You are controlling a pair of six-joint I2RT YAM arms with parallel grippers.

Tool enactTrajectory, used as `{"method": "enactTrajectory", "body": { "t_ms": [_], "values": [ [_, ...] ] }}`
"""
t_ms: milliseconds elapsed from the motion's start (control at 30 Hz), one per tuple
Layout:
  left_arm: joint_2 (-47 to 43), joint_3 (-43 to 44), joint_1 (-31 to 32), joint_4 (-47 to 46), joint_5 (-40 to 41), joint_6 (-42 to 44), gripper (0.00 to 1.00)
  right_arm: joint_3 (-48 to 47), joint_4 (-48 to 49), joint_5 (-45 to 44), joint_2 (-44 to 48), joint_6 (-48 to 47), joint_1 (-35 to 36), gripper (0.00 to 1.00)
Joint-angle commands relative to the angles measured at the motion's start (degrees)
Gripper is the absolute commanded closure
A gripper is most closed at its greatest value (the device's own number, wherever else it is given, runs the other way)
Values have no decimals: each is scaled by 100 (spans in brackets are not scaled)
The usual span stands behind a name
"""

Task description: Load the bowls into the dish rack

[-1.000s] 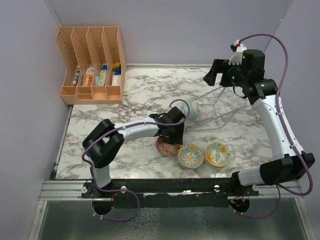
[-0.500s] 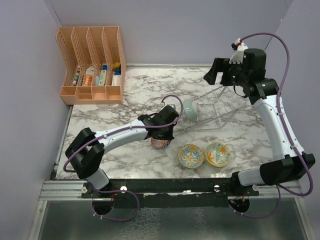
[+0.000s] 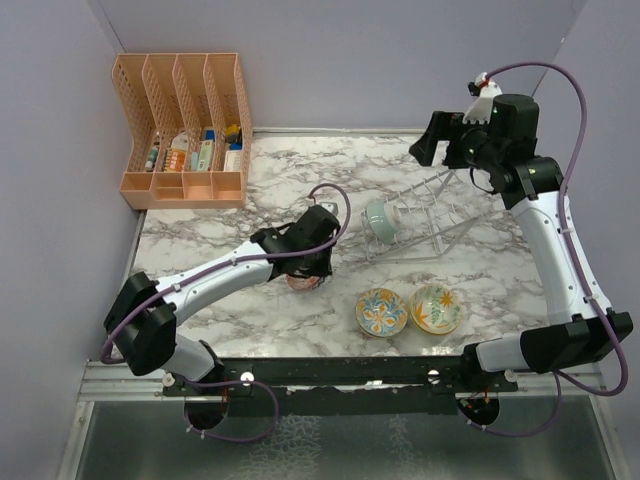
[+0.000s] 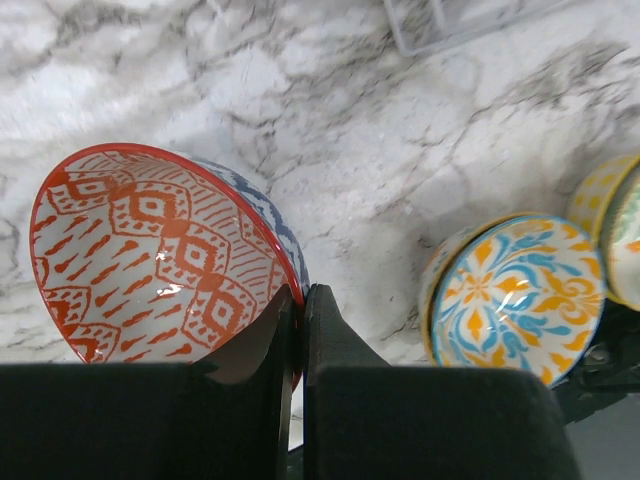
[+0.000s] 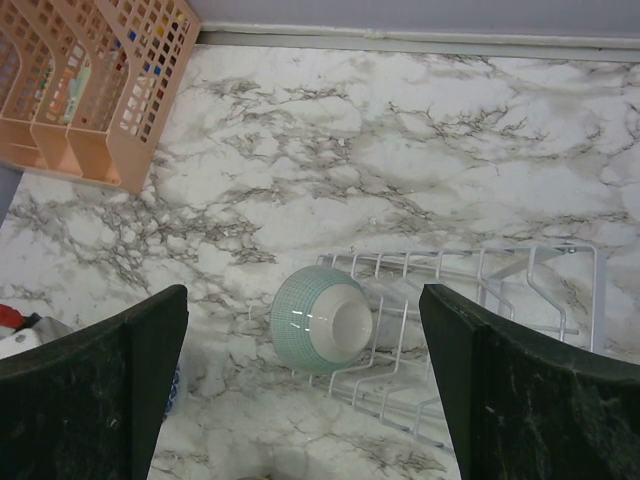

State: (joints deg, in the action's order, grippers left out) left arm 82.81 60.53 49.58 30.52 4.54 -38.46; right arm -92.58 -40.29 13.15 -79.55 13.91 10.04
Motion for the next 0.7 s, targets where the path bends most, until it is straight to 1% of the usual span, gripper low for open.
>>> {"method": "enactTrajectory", "body": {
  "t_ms": [0, 67, 167, 267, 367, 500, 667],
  "values": [
    [-474, 874, -183, -444, -319, 217, 100, -308, -34, -93, 188, 57, -22, 1],
    [-522, 1130, -309, -895, -713, -18, 100, -423, -75, -93, 157, 57, -20, 1],
    [-540, 1258, -419, -1905, -1266, -535, 100, -595, -110, -155, 117, 47, -21, 1],
    [-498, 1073, -515, -3197, -1850, -1233, 100, -766, -133, -219, 74, 49, -21, 1],
    [-400, 794, -618, -4466, -2259, -1998, 100, -878, -122, -247, 18, 40, -24, 1],
    [-248, 381, -742, -5802, -2429, -2815, 100, -902, -72, -312, -29, 13, -69, 1],
    [76, -307, -895, -7638, -2315, -3891, 100, -940, -31, -330, -53, -1, -126, 1]
  ]
}}
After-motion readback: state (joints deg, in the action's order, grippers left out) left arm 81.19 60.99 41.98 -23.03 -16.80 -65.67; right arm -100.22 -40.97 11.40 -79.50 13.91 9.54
